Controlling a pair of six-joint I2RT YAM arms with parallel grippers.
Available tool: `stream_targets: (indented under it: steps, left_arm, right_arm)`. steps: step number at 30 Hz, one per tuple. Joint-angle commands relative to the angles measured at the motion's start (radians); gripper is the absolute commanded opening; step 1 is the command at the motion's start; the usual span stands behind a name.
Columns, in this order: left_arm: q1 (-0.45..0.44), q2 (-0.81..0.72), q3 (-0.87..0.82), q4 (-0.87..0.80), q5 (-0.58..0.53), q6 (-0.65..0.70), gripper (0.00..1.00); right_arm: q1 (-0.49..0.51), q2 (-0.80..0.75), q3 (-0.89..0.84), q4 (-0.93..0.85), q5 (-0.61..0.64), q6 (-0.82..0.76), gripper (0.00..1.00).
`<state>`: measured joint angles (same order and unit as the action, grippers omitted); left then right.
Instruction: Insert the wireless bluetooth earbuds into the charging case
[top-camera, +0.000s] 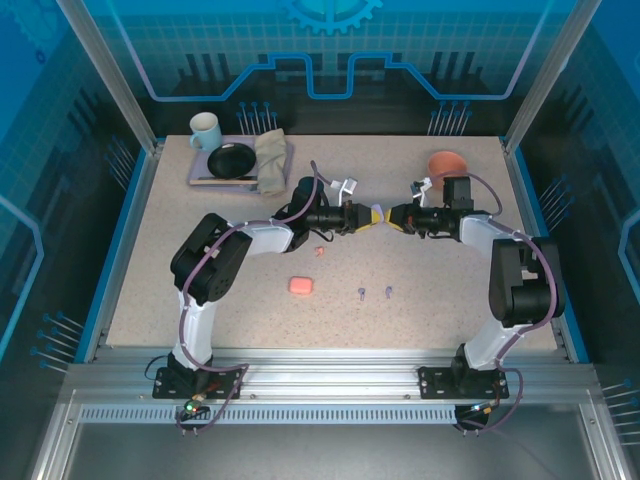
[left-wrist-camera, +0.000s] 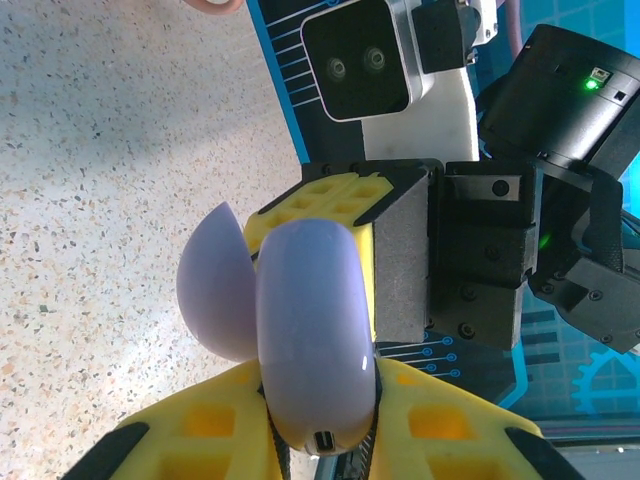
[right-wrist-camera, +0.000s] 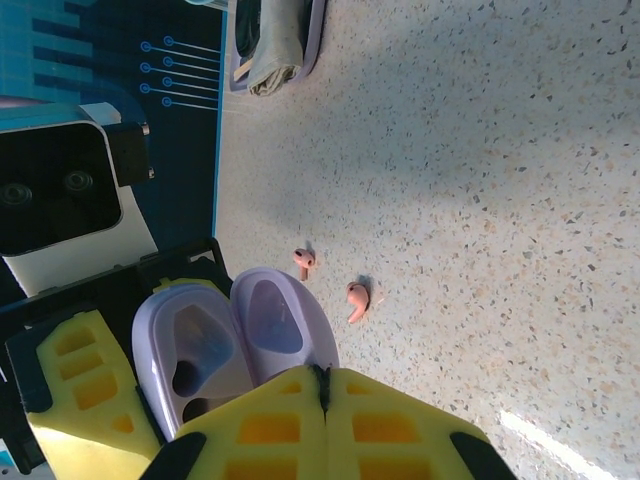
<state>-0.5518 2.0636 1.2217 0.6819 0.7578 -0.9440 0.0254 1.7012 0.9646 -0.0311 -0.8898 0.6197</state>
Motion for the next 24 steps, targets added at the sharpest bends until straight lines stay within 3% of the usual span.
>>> stream_targets:
  steps: [1, 6, 10, 17, 24]
  left_arm:
    - [-0.014, 0.011, 0.042, 0.09, 0.054, 0.009, 0.26]
    - [-0.013, 0.002, 0.042, 0.069, 0.037, 0.024, 0.62]
    - [-0.012, -0.01, 0.043, 0.057, 0.028, 0.032, 0.77]
    - [0.01, -0.072, 0.029, -0.059, 0.041, 0.105, 0.9]
    - [0.1, -0.147, 0.086, -0.42, 0.121, 0.297, 0.92]
  right_arm:
    - [0.017, 0.009, 0.031, -0.046, -0.012, 0.002, 0.0]
    - [0.016, -0.009, 0.071, -0.122, 0.048, -0.029, 0.0]
    - [0.016, -0.002, 0.119, -0.188, 0.078, -0.067, 0.0]
    - [0.016, 0.035, 0.21, -0.264, 0.116, -0.126, 0.0]
    - [0.045, 0.071, 0.307, -0.329, 0.183, -0.242, 0.0]
